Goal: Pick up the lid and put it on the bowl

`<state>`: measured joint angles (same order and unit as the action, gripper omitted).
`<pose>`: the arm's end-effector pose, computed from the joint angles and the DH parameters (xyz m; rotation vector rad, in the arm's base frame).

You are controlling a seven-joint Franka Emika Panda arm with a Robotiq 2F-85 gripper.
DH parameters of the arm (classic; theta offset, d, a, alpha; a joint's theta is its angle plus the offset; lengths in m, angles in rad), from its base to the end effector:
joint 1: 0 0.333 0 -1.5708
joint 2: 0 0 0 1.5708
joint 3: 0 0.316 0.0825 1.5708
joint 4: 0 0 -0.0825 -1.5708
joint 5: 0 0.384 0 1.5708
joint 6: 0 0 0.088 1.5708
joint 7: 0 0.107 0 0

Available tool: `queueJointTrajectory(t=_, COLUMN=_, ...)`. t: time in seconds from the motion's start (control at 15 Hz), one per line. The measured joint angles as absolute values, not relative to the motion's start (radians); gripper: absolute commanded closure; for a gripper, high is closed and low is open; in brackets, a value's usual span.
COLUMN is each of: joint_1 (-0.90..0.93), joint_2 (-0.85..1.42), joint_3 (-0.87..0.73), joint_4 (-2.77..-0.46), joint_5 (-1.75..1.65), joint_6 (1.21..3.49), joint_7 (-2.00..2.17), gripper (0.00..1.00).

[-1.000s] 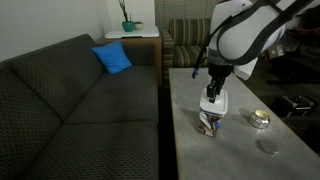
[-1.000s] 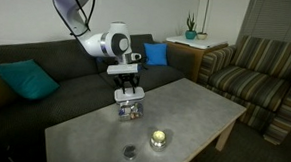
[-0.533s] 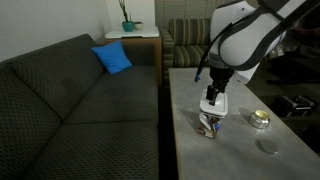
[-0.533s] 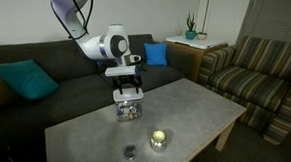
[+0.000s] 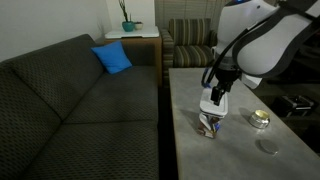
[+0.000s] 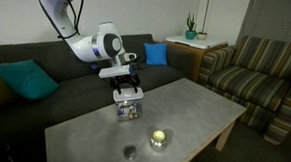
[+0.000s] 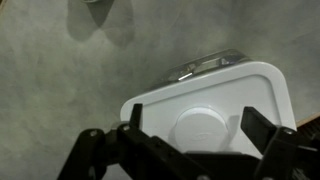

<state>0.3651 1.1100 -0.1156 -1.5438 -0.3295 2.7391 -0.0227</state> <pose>0.6425 0.1854 0.0012 2.7590 0.9139 0.1551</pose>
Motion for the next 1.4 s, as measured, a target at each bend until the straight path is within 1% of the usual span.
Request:
queueJointTrajectory(t=0.2, joint_1=0.376, joint_2=1.053, joint_3=-0.129, joint_4=-1.632, joint_5=-0.338, joint_6=2.809, joint_7=-0.013, gripper=0.00)
queueJointTrajectory(t=0.27, joint_1=0.374, joint_2=1.035, joint_3=-0.128, joint_4=-1.657, joint_5=-0.339, joint_6=2.834, joint_7=-0.017, gripper=0.20)
queueJointTrajectory(t=0.4, joint_1=0.358, joint_2=1.006, joint_3=-0.111, joint_4=-1.692, joint_5=-0.338, joint_6=2.875, joint_7=-0.038, gripper=0.32)
queueJointTrajectory(t=0.6, joint_1=0.318, joint_2=0.992, joint_3=-0.069, joint_4=-1.701, joint_5=-0.329, joint_6=2.885, joint_7=-0.048, gripper=0.55)
queueJointTrajectory(t=0.67, joint_1=0.309, joint_2=0.992, joint_3=-0.061, joint_4=-1.700, joint_5=-0.322, joint_6=2.885, joint_7=-0.047, gripper=0.60)
queueJointTrajectory(t=0.73, joint_1=0.305, joint_2=0.992, joint_3=-0.057, joint_4=-1.700, joint_5=-0.312, joint_6=2.885, joint_7=-0.042, gripper=0.69)
queueJointTrajectory(t=0.8, joint_1=0.304, joint_2=0.992, joint_3=-0.056, joint_4=-1.700, joint_5=-0.301, joint_6=2.885, joint_7=-0.033, gripper=0.74)
queueJointTrajectory(t=0.87, joint_1=0.305, joint_2=0.992, joint_3=-0.056, joint_4=-1.699, joint_5=-0.293, joint_6=2.885, joint_7=-0.022, gripper=0.82)
queueJointTrajectory(t=1.0, joint_1=0.309, joint_2=0.997, joint_3=-0.056, joint_4=-1.694, joint_5=-0.279, joint_6=2.886, joint_7=0.000, gripper=0.95)
queueJointTrajectory(t=1.07, joint_1=0.311, joint_2=1.001, joint_3=-0.056, joint_4=-1.688, joint_5=-0.275, joint_6=2.888, joint_7=0.010, gripper=1.00)
queueJointTrajectory(t=1.4, joint_1=0.322, joint_2=1.027, joint_3=-0.057, joint_4=-1.656, joint_5=-0.254, joint_6=2.890, joint_7=0.041, gripper=1.00)
